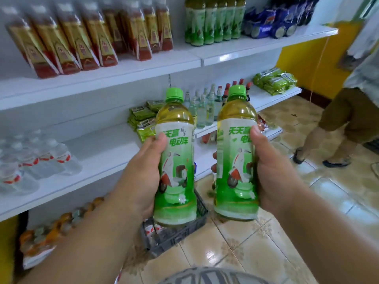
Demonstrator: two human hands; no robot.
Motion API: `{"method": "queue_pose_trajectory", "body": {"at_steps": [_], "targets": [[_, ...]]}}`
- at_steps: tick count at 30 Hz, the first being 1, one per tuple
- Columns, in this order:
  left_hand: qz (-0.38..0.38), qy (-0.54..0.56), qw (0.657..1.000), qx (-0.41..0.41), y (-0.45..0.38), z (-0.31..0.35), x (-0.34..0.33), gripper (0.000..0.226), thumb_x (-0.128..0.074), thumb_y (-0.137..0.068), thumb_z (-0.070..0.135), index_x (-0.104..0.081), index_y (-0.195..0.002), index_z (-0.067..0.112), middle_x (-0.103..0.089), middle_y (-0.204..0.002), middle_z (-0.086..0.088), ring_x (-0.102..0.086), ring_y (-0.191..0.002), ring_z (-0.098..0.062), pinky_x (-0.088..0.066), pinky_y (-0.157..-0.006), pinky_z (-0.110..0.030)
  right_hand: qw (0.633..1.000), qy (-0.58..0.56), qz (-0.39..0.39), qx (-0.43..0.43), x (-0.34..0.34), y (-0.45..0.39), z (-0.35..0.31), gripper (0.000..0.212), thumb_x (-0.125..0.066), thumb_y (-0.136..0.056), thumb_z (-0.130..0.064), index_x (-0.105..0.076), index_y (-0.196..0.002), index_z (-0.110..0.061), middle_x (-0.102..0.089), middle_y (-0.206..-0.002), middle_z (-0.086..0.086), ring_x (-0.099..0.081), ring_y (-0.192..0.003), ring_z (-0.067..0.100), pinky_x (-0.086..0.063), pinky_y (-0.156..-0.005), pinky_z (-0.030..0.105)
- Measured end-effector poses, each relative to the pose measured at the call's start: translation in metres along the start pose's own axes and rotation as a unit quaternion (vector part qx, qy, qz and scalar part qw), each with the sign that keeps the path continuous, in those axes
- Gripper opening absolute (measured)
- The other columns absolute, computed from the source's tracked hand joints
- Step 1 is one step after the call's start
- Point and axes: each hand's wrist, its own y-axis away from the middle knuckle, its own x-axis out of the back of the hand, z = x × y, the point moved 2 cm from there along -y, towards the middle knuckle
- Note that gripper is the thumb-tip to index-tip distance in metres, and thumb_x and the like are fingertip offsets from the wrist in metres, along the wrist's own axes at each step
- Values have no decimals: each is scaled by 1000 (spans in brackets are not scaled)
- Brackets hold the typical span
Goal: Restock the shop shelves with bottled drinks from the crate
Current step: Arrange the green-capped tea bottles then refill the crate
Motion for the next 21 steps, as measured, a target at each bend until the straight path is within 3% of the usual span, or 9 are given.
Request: {"method": "queue_pose_trajectory", "body": {"at_steps": [4,8,10,12,17,19,21], "targets": [[5,-30,1000,-6,8,-25,-57,71,-61,-72,62,-63,-123,12,-77,-102,-17,-76,-86,-33,-61,-62,-39,1000,-6,25,11,59,25,-25,62,-66,-72,-66,-78,-103,-13,-75,-95,18,-74,-77,30,-60,-67,42],[-3,-91,995,-41,14,-55,-120,52,-61,-70,77,-71,-101,36,-78,-101,-7,-77,-89,-27,-60,-76,-45,1000,-8,17,18,111,48,-45,54,-64,-75,-65,-80,-95,-17,-75,-90,15,-73,-75,28,-61,-70,44],[-1,-109,993,-52,15,-67,-147,50,-59,-62,81,-71,-92,43,-79,-99,-3,-77,-88,-25,-59,-74,-43,1000,-2,15,27,132,56,-54,52,-62,-78,-63,-80,-95,-17,-74,-91,15,-72,-75,28,-61,-71,45],[0,-121,990,-70,16,-75,-173,49,-59,-64,84,-70,-90,44,-79,-98,-1,-77,-87,-24,-61,-67,-39,999,10,19,34,151,64,-65,51,-61,-78,-62,-80,-93,-18,-75,-91,15,-73,-75,27,-61,-68,44],[22,-146,985,-88,11,-84,-208,38,-52,-76,78,-68,-89,46,-78,-95,1,-77,-84,-22,-60,-70,-43,999,-3,27,44,180,63,-84,54,-62,-76,-60,-77,-99,-13,-75,-95,18,-73,-76,27,-60,-64,40],[16,-156,983,-97,6,-82,-213,38,-52,-75,80,-67,-89,48,-78,-95,3,-77,-84,-20,-60,-65,-37,999,-3,26,46,186,57,-88,54,-62,-76,-61,-77,-99,-15,-75,-96,17,-73,-77,28,-60,-65,40],[11,-170,979,-109,-3,-78,-216,41,-53,-70,84,-66,-90,51,-78,-97,6,-77,-87,-18,-60,-69,-38,998,14,24,52,188,46,-92,52,-60,-77,-62,-78,-96,-17,-75,-96,17,-73,-77,28,-60,-66,41]]}}
